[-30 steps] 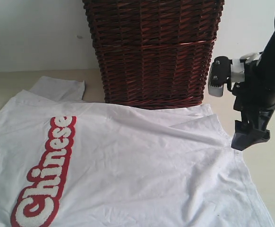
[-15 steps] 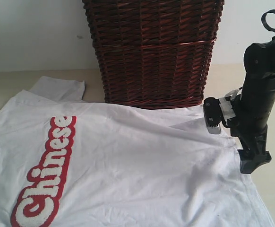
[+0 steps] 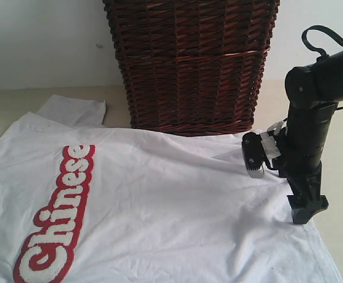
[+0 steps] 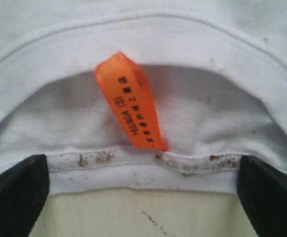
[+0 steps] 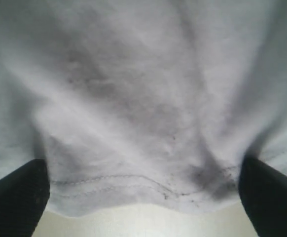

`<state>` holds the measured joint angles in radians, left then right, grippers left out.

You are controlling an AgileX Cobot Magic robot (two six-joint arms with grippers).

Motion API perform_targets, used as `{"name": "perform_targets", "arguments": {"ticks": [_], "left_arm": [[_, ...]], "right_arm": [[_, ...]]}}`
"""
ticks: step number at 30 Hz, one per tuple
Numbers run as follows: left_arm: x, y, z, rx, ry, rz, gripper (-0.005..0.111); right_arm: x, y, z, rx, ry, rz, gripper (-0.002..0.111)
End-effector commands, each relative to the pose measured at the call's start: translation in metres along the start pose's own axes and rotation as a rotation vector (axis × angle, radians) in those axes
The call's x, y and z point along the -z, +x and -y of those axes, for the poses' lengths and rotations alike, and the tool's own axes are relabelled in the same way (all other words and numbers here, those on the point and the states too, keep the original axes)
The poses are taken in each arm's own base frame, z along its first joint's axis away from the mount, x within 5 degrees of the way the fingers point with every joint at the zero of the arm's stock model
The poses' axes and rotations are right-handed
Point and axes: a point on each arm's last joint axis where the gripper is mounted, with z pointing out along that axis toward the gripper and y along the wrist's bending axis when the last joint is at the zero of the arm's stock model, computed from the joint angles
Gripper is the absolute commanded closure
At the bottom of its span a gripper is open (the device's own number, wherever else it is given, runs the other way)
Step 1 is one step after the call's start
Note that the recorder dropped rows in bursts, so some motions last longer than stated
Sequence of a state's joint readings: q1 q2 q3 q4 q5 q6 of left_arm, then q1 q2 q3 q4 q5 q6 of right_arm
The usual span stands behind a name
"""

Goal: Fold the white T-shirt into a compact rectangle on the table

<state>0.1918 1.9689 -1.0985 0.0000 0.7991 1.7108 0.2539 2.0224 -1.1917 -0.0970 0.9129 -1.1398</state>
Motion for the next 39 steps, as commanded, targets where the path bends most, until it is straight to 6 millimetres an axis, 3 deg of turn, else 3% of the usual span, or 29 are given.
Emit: {"name": "perform_targets", "arguments": {"ticks": [1, 10, 19, 39], "left_arm": [[0.0, -0.002, 0.001, -0.001, 0.001, 0.005, 0.001], [0.0, -0.002, 0.001, -0.001, 0.001, 0.005, 0.001], [0.0, -0.002, 0.001, -0.001, 0.001, 0.005, 0.001], [0.0, -0.002, 0.001, -0.001, 0.001, 0.005, 0.001]], "right_arm": [[0.001, 0.001, 0.005, -0.039, 0.047, 0.007, 0.003], [-0.001, -0.001, 0.008, -0.039, 0.076, 0.025, 0.003], [-0.019, -0.002, 0.008, -0.031, 0.024, 0.0, 0.003], [-0.019, -0.002, 0.008, -0.032, 0.022, 0.009, 0.003]]}}
